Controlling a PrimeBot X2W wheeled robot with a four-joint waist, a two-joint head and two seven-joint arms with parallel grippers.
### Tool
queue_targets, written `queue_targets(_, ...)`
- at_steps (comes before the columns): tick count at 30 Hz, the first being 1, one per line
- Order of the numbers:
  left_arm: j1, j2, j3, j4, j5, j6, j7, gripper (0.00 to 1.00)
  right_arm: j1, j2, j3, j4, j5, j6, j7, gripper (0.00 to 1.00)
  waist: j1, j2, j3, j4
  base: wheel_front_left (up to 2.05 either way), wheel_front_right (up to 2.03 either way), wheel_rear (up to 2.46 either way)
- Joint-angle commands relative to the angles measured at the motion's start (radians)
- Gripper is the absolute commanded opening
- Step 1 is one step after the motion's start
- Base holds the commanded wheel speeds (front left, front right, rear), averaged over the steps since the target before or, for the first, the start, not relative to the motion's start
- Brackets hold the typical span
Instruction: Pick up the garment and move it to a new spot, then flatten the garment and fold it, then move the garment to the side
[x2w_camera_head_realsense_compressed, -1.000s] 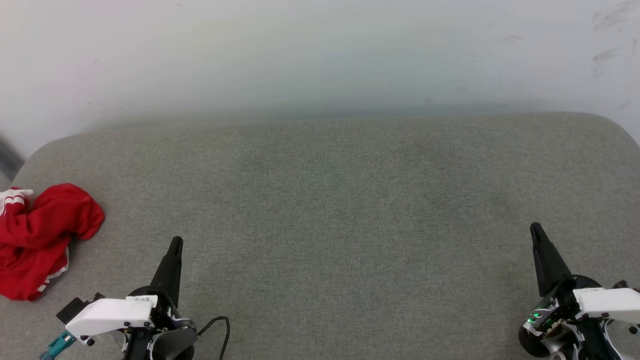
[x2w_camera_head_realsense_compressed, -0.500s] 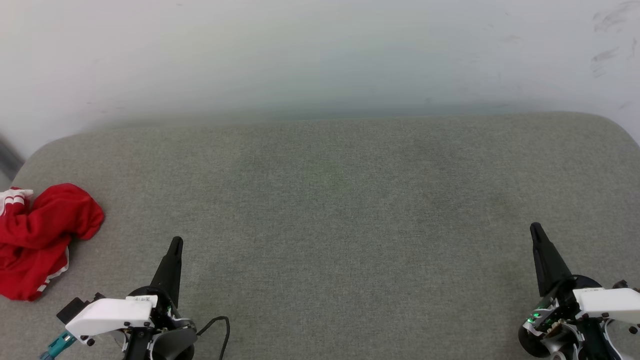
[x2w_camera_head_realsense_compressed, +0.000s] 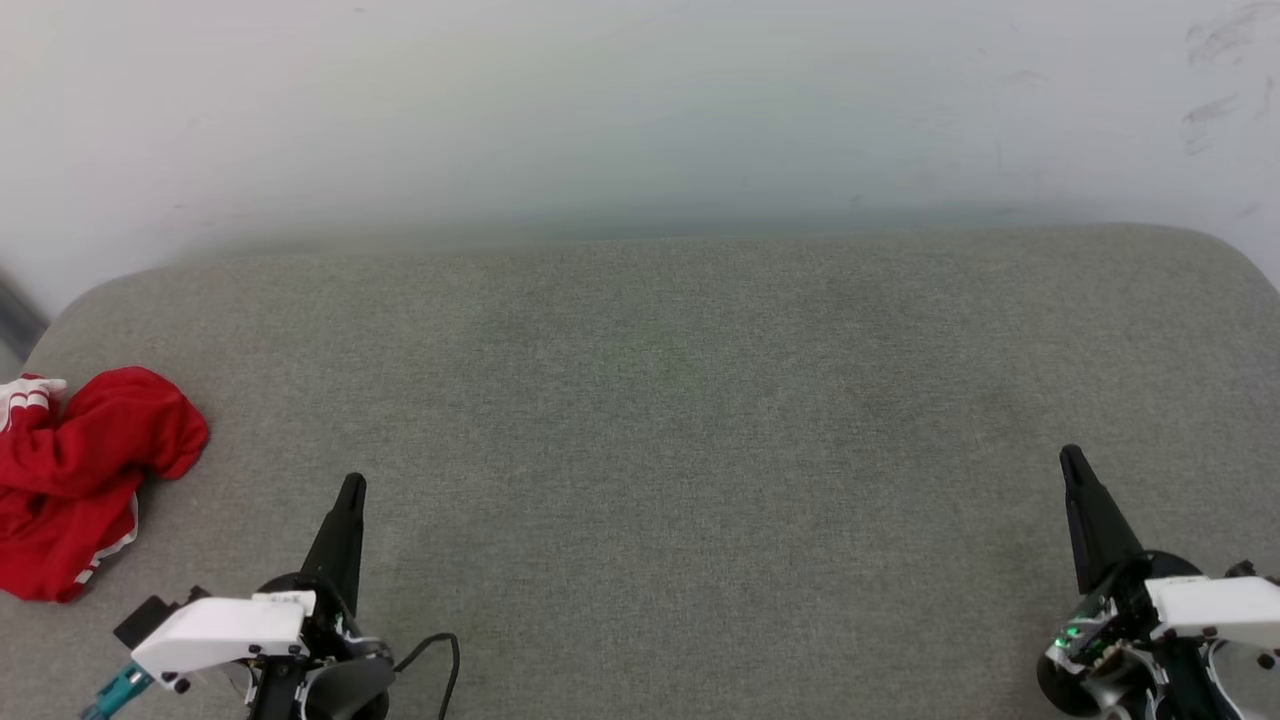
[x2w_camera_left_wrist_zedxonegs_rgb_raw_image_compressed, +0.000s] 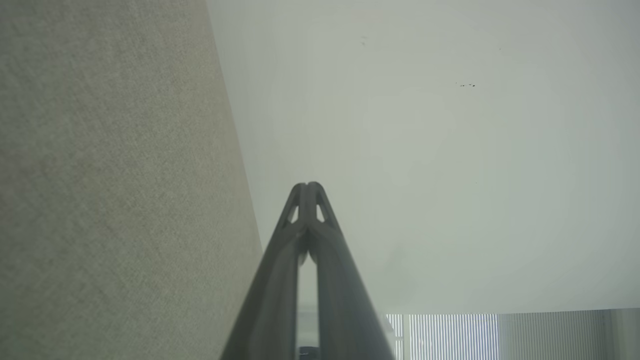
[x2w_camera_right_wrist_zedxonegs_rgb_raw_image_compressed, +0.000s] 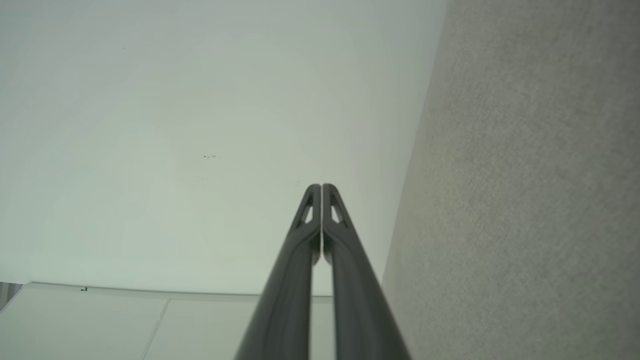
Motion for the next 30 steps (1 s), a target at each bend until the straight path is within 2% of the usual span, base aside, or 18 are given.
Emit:
queue_targets(1,0.0,0.0,0.0,0.0,0.0,0.0,0.0,1.0,0.0,0.0,0.0,0.0,0.0,0.0,0.0,1.0,0.0,0.0,0.0,0.0,0.0,0.0,0.0)
queue_targets(2,0.003,-0.001,-0.001,0.007,0.0,0.0,-0.001,0.0,0.004,0.0,0.0,0.006,-0.001,0.0,-0.001,0.0,0.0,0.0,0.0,0.0,0.0,0.0,0.0)
queue_targets(4,0.019,-0.002,-0.004,0.024,0.0,0.0,-0.001,0.0,0.02,0.001,0.002,0.023,-0.001,0.0,-0.001,0.0,0.0,0.0,0.0,0.0,0.0,0.0,0.0)
queue_targets(5,0.026,-0.003,-0.006,0.029,0.001,0.0,-0.003,1.0,0.026,0.001,0.003,0.027,-0.002,0.0,-0.003,1.0,0.0,0.0,0.0,0.0,0.0,0.0,0.0)
queue_targets(12,0.042,-0.003,-0.026,0.003,0.01,0.0,-0.04,1.0,0.044,0.001,0.023,0.006,-0.034,0.0,-0.04,1.0,0.0,0.0,0.0,-0.001,0.0,0.0,0.0)
queue_targets(19,0.058,-0.003,-0.048,-0.02,0.028,0.0,-0.073,1.0,0.056,0.001,0.019,-0.015,-0.112,0.0,-0.073,1.0,0.0,0.0,0.0,-0.001,0.0,0.0,0.0)
queue_targets(30,0.076,-0.002,0.018,-0.029,0.17,0.0,-0.116,1.0,0.068,0.001,-0.003,-0.038,-0.298,0.0,-0.116,1.0,0.0,0.0,-0.002,0.0,0.0,0.0,0.0)
